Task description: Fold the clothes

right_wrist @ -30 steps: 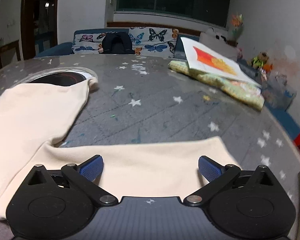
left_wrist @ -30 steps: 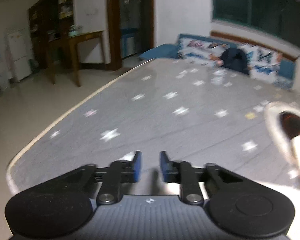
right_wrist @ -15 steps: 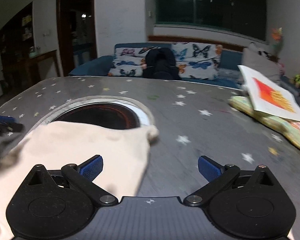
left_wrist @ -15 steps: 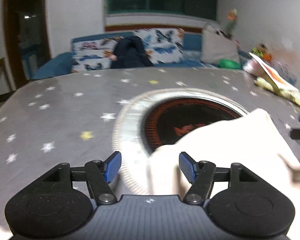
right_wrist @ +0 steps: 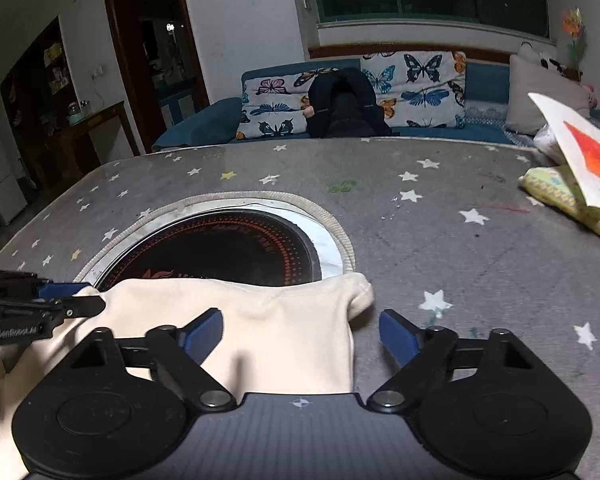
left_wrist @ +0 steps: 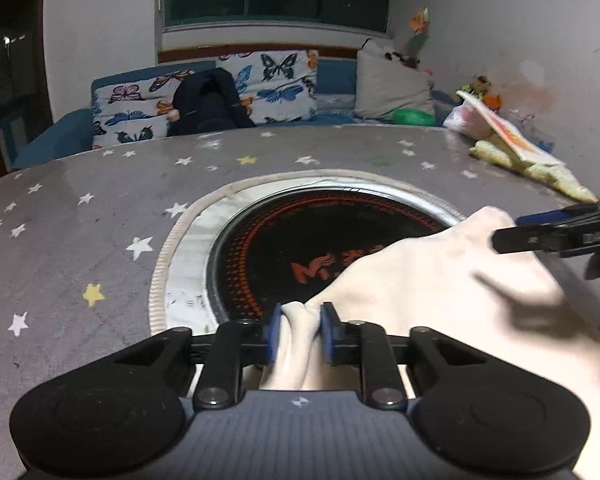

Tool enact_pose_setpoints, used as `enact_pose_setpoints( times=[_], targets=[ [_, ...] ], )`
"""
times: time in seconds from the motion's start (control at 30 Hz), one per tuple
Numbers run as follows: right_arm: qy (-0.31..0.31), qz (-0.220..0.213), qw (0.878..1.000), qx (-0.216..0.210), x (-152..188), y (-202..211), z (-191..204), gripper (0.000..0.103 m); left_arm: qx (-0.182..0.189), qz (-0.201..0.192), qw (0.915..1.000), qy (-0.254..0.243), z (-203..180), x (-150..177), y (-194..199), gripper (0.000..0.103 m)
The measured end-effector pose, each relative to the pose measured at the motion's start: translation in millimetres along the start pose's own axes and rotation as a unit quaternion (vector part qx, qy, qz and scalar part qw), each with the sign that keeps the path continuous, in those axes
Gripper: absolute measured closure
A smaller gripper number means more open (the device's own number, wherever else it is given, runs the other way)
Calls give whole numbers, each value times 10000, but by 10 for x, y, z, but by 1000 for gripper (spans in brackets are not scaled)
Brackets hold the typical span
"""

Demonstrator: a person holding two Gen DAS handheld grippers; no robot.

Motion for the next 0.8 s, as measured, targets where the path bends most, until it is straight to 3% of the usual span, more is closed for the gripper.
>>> enact_pose_setpoints(
  times=[0.17,0.23,0.3,0.47,0.53,0.63,0.67,0.8],
  targets=[
    [-215,44,9997,-50,-3,-79,-13,38,415,-408,9983,-43,-199,-102,241,87],
    [-278,39,9996,-68,2,-77,-29,52,750,-616,9951,-215,-376,-130,426,87],
    [-335,12,9994,-55,2,-63,-50,56,1225,-737,9883,-540,-630,-86,623,87],
    [-298,-120,9994,127,-44,30,-122,57,2082,-463,9693,-1221,-1105,225,881,85],
    [-251,-160,9994,201,-67,58,-145,56,2181,-522,9655,-1324,-1185,249,981,79],
    [-261,-207,9992,233,-96,71,-167,51,2066,-705,9688,-1171,-1153,169,1048,63],
    [-269,-222,9991,248,-104,70,-174,50,2024,-767,9699,-1116,-1141,142,1070,63],
    [-301,-233,9989,256,-104,52,-183,49,1326,-519,9862,-844,-962,108,894,51]
  ],
)
Point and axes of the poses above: each gripper's, at about its wrist camera, not at the fingertips, and y roughly against the way its jaws point, z to its left, x to its underside, the point moved 8 cm from there along -y, roughly the way its jaws point, and after that the axes turned 11 degrees about -z, right-handed, at the moved point
